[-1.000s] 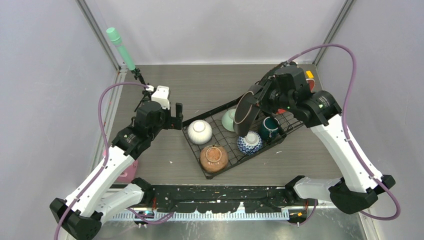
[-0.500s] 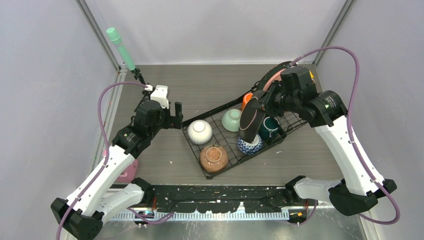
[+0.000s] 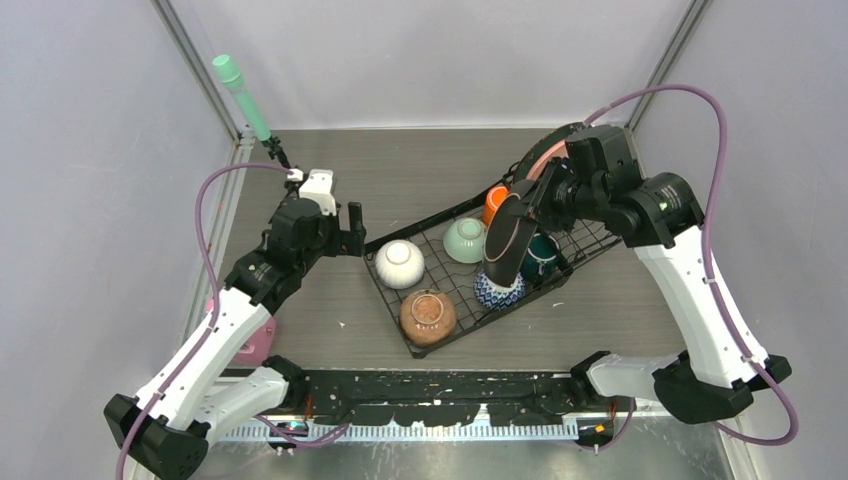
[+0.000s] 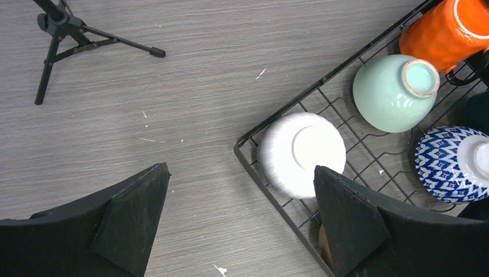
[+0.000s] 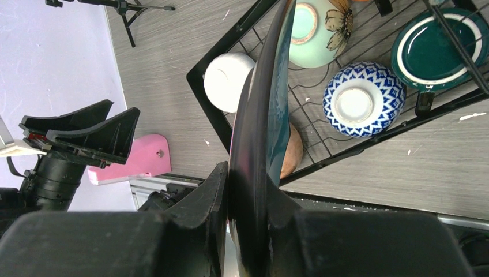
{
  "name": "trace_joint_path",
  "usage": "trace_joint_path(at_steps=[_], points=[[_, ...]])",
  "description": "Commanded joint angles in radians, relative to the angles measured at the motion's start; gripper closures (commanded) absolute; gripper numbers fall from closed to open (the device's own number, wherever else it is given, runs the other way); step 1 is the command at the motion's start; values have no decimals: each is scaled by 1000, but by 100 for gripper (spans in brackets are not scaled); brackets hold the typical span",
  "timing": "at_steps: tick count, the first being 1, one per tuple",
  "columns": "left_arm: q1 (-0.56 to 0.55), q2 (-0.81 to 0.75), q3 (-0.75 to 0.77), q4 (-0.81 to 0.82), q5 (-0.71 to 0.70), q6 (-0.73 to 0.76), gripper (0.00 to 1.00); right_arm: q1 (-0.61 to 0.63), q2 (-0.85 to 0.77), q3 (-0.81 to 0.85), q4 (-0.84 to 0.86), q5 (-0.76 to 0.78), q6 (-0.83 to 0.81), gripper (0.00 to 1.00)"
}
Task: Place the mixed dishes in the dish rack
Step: Insert the plate into the dish rack.
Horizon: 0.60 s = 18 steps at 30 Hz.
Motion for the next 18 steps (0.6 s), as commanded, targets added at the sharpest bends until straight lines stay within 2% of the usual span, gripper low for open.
trace_joint_path(at_steps=[1,5,9,12,15,16,18], points=[[11,7,31,9,24,-24,0,-22,34,156,3,-18,-37,100],[12,9,-1,49,52,-19,0,-75,53,247,-93,-3,-72,100],[14,36,-4,58,71,-25,0,-177,53,282,-141,-82,-79,100],[15,57,4,56,98,-35,0,-322,60,317,-212,-156,-100,100],[15,67,4,57,116,-44,0,-461,63,338,-244,-302,-105,100],[16,69,3,57,128,-44,0,-542,72,339,-259,-316,-120,100],[16,70,2,55,134,-41,0,-585,75,327,-279,-304,-124,100]])
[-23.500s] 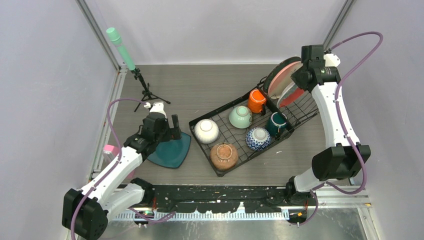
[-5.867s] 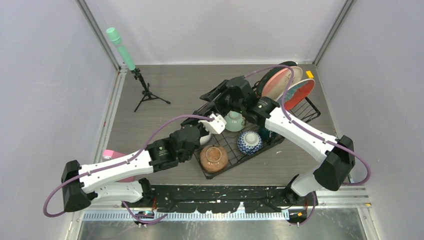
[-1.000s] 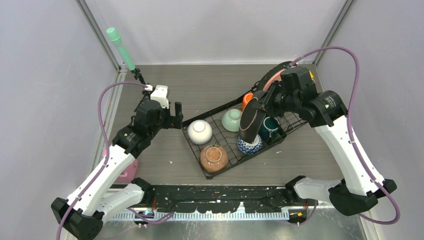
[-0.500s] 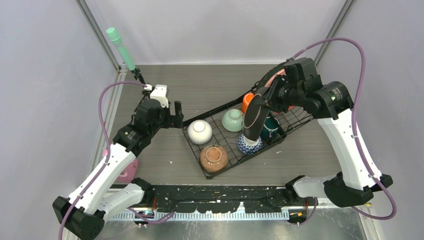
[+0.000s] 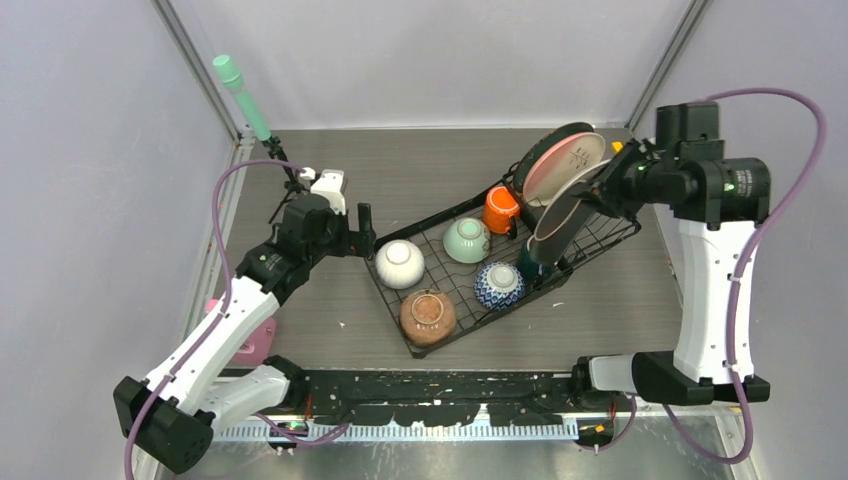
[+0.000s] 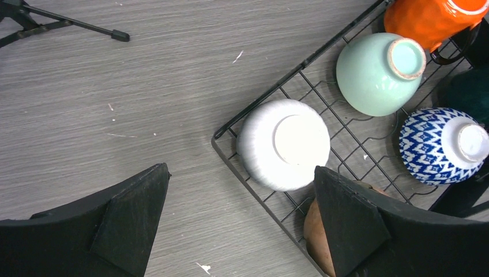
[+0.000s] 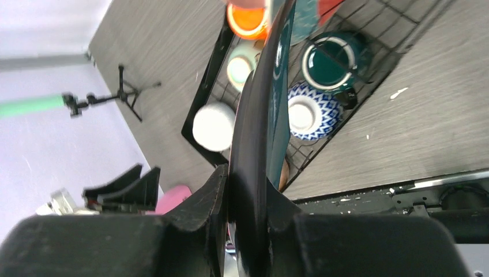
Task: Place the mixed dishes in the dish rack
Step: Insert the plate into the dish rack.
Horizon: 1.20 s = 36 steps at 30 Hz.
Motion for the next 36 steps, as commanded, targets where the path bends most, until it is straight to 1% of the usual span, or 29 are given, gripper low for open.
trace_joint_path(at_steps=[1,6,8,11,12,13,14,19,24,27,30,33,36], points=[[8,-5,-1,43,36,-11,0,-120,-9,48,9,-130,-14,100],[12,8,4,59,36,-2,0,-188,-27,85,43,-37,27,100],[14,25,21,54,40,0,0,-220,-40,30,91,-35,57,100],[16,40,44,40,49,11,0,-292,-61,-128,188,-93,102,100],[17,41,46,40,48,12,0,-310,-76,-193,217,-133,118,100],[19,41,45,42,47,13,0,-336,-85,-225,276,-144,146,100],[20,41,42,45,49,12,0,-344,-94,-272,298,-151,157,100],[26,45,32,56,62,1,0,-375,-63,-334,401,-153,162,100],[35,52,29,52,63,2,0,-383,-35,-330,416,-134,163,100],[40,52,29,56,70,-1,0,-404,-7,-312,409,-154,158,100],[44,52,31,48,74,4,0,-416,24,-289,366,-149,135,100],[52,50,25,45,75,8,0,-419,23,-278,358,-150,136,100],[61,54,20,50,85,7,0,-422,50,-247,303,-147,99,100]])
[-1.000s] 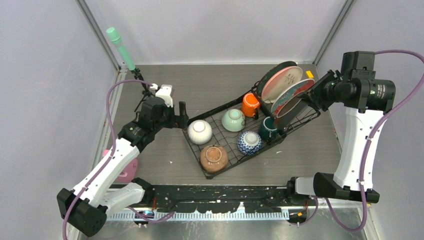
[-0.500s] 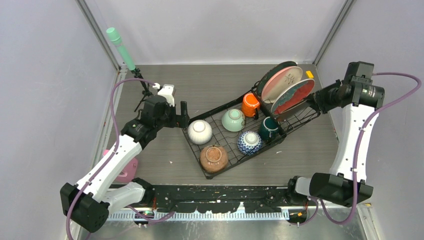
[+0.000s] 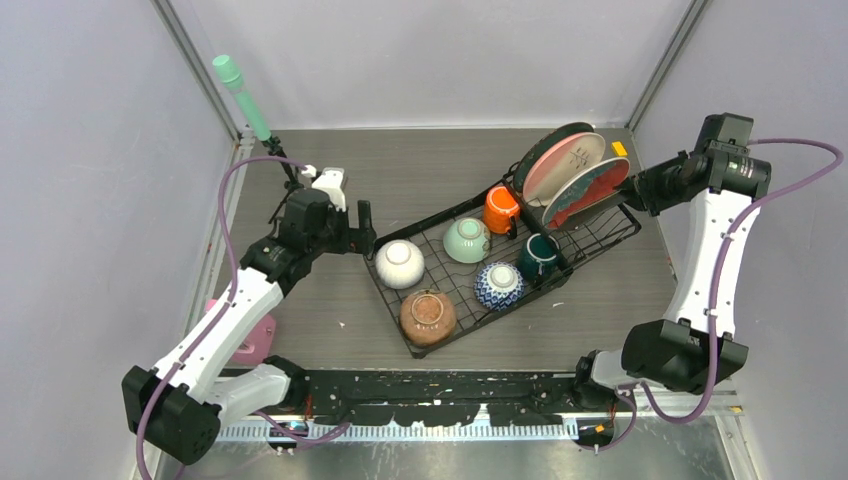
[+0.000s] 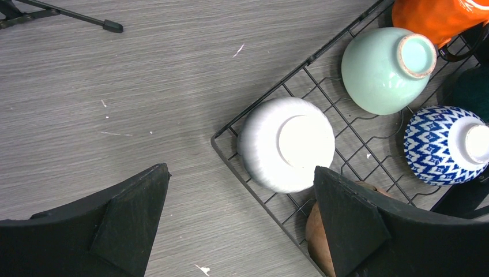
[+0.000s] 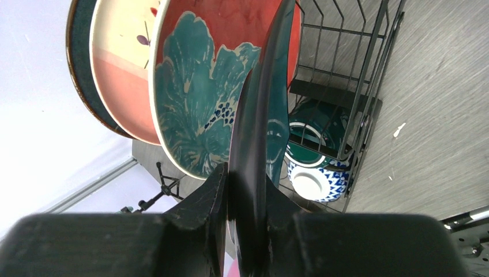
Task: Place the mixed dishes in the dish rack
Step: Insert the plate into the dish rack.
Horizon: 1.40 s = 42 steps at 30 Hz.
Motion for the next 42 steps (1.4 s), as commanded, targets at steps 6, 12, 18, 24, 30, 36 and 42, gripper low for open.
trace_joint_path(at_steps=[6,12,18,24,30,36,42], points=[[28,10,31,42,44,5,0,-12,27,135,-52,-53,-61,100],[37,11,22,51,54,-1,0,-13,78,153,-70,-90,-55,100],[45,9,12,60,60,-11,0,-13,120,144,-51,-141,-43,100],[53,8,5,62,60,-15,0,-25,195,94,-11,-207,-49,99],[63,9,-11,75,82,-18,0,-34,260,138,-33,-161,-87,100],[70,11,-17,76,97,-18,0,-39,361,227,-91,-169,-171,95],[78,9,-22,79,101,-22,0,-41,427,281,-140,-146,-213,85]])
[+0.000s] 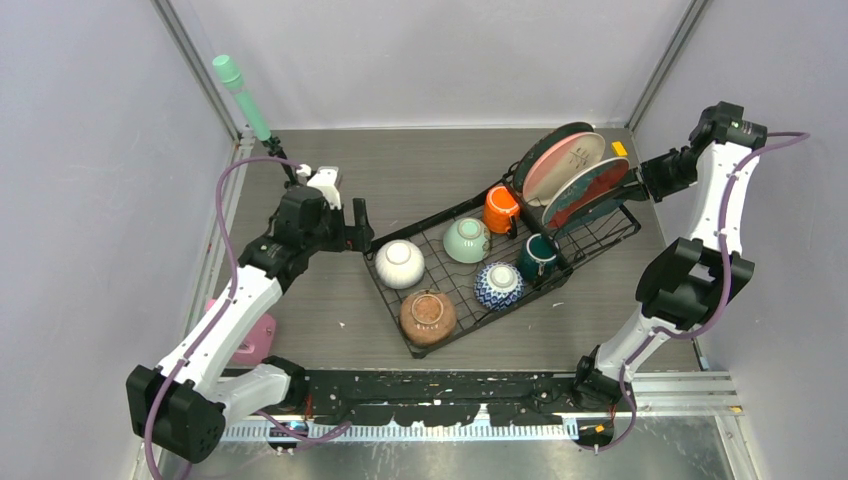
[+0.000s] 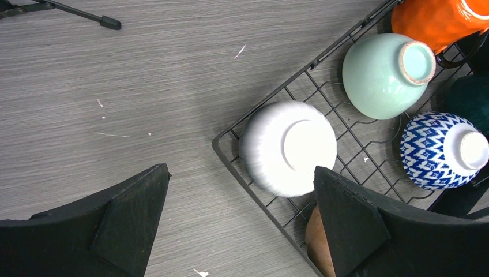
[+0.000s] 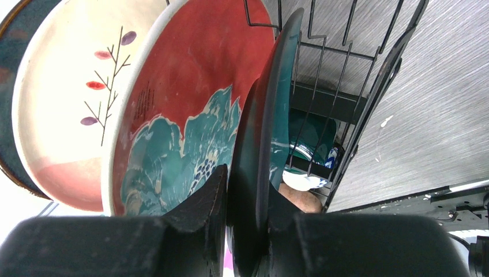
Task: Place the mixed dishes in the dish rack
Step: Insert the plate into the dish rack.
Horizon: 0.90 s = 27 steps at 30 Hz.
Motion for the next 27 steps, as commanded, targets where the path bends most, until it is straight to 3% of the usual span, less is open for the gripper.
trace_joint_path(at_steps=[1,9,13,17,27], points=[[9,-3,-5,52,24,-17,0,10,27,37,44,-32,-85,85],[12,9,8,49,33,-14,0,10,88,74,36,36,-101,80],[12,10,10,46,36,-16,0,12,137,170,-8,70,-120,79],[14,13,13,44,38,-18,0,22,170,220,-38,83,-136,67],[14,20,23,35,49,-27,0,38,146,200,-38,22,-177,53]])
